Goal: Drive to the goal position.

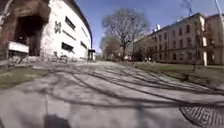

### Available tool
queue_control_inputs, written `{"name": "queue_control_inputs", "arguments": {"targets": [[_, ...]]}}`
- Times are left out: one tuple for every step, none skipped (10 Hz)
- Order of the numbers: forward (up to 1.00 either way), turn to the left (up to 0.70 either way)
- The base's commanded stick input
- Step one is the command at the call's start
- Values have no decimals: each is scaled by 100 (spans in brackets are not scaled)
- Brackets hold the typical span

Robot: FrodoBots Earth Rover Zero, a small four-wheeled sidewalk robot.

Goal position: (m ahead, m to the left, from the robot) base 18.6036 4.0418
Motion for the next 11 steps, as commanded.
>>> {"name": "queue_control_inputs", "arguments": {"targets": [[100,0],[100,0],[100,0],[100,0],[100,0],[100,0],[100,0],[100,0],[100,0],[100,0],[100,0]]}}
